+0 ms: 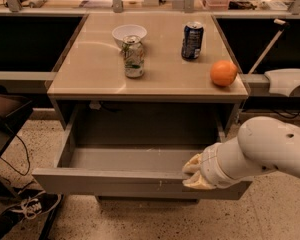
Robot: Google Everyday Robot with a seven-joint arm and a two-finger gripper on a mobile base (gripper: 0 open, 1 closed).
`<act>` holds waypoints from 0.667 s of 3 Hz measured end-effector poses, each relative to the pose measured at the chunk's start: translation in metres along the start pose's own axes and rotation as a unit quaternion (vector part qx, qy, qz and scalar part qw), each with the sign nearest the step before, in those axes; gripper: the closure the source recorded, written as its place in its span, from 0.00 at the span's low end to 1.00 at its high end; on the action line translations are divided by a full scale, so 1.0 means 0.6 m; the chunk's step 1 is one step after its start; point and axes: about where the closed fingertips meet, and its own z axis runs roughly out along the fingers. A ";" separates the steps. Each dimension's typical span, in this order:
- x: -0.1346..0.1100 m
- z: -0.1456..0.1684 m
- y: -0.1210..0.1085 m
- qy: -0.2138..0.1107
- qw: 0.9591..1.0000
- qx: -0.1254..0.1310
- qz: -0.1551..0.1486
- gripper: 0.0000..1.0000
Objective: Open top drawer
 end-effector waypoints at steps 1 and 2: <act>-0.003 -0.006 0.032 0.001 1.000 -0.014 -0.003 1.00; -0.004 -0.010 0.043 0.002 1.000 -0.020 -0.004 1.00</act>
Offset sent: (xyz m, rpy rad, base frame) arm -0.3037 -0.2414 -0.0177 0.0194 0.1682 0.1177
